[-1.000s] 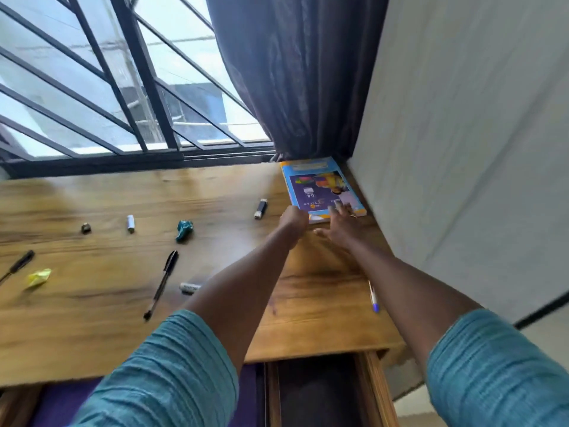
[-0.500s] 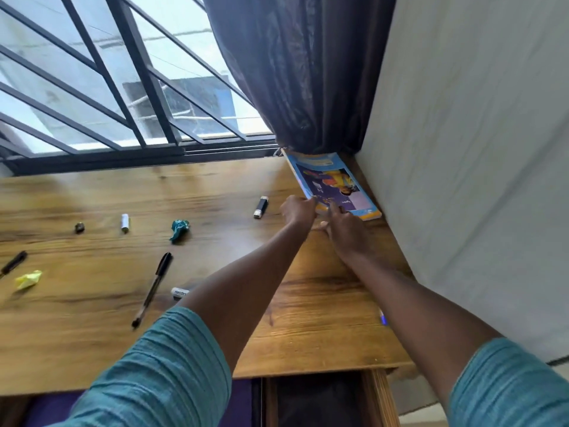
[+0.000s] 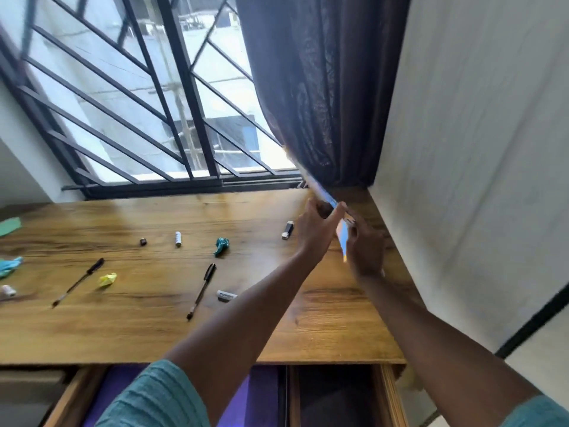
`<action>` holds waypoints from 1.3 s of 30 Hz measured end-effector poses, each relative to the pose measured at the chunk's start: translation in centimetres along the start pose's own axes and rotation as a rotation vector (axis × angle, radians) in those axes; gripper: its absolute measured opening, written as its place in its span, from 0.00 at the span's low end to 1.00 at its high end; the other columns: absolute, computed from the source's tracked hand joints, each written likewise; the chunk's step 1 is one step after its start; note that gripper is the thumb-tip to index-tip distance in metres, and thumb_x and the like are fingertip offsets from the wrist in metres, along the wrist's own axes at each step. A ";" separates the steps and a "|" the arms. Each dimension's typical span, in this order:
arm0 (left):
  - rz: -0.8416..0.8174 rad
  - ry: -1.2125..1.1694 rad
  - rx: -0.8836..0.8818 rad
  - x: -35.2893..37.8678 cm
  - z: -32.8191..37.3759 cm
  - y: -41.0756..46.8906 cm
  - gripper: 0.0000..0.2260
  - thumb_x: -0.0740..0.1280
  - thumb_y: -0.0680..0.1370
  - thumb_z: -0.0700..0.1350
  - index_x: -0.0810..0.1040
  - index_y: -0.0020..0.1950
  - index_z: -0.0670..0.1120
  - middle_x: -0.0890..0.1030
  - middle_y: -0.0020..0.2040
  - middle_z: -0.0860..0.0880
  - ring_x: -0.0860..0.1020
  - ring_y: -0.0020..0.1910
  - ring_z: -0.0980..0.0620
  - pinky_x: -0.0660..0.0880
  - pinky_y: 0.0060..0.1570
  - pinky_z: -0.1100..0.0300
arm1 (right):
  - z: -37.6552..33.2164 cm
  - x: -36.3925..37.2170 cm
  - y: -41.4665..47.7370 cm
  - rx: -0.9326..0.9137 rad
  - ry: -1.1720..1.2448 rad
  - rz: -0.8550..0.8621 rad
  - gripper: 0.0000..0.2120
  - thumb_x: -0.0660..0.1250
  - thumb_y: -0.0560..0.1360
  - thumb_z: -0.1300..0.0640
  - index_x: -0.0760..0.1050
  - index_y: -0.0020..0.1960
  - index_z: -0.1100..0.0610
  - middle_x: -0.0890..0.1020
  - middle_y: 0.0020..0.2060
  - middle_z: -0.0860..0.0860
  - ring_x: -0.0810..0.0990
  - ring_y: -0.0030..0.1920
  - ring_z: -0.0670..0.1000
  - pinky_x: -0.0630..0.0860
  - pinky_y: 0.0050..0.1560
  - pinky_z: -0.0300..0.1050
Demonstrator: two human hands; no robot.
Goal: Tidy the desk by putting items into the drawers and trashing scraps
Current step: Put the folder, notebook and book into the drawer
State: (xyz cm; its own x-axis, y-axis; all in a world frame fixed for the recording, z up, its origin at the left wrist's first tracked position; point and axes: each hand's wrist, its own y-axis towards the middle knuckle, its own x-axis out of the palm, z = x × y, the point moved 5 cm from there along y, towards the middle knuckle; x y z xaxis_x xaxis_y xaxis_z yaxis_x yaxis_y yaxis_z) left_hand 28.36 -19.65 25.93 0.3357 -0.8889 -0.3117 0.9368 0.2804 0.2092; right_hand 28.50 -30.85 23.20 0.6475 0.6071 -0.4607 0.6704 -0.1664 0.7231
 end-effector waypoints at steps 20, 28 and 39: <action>0.082 0.281 -0.325 -28.0 -9.5 -17.3 0.29 0.65 0.77 0.52 0.63 0.74 0.41 0.71 0.68 0.38 0.70 0.66 0.41 0.69 0.64 0.51 | -9.0 -7.1 -18.5 0.891 1.020 -0.710 0.10 0.64 0.73 0.70 0.76 0.51 0.59 0.82 0.48 0.55 0.81 0.44 0.54 0.81 0.40 0.50; -0.050 0.239 -0.561 -27.9 -18.4 -30.7 0.18 0.65 0.77 0.43 0.72 0.67 0.42 0.78 0.62 0.40 0.76 0.61 0.42 0.71 0.59 0.55 | -6.7 -11.3 -31.7 0.995 0.701 -0.883 0.13 0.62 0.77 0.67 0.71 0.62 0.65 0.78 0.55 0.60 0.81 0.42 0.50 0.81 0.38 0.42; -0.530 0.578 -0.756 -24.2 -23.9 -40.6 0.10 0.58 0.81 0.40 0.74 0.41 0.42 0.77 0.51 0.43 0.73 0.46 0.51 0.72 0.45 0.57 | -3.9 -14.9 -42.6 1.075 0.319 -0.890 0.21 0.61 0.78 0.62 0.61 0.69 0.63 0.75 0.60 0.61 0.77 0.53 0.57 0.74 0.59 0.55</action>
State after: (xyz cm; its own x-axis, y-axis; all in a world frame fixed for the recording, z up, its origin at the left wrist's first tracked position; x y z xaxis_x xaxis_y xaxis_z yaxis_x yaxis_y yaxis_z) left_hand -15.50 -0.85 2.84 -0.3187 -0.7132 -0.6243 0.7284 0.2372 -0.6428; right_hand -11.16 -29.79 1.31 -0.1374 0.9415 -0.3078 0.8398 -0.0540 -0.5402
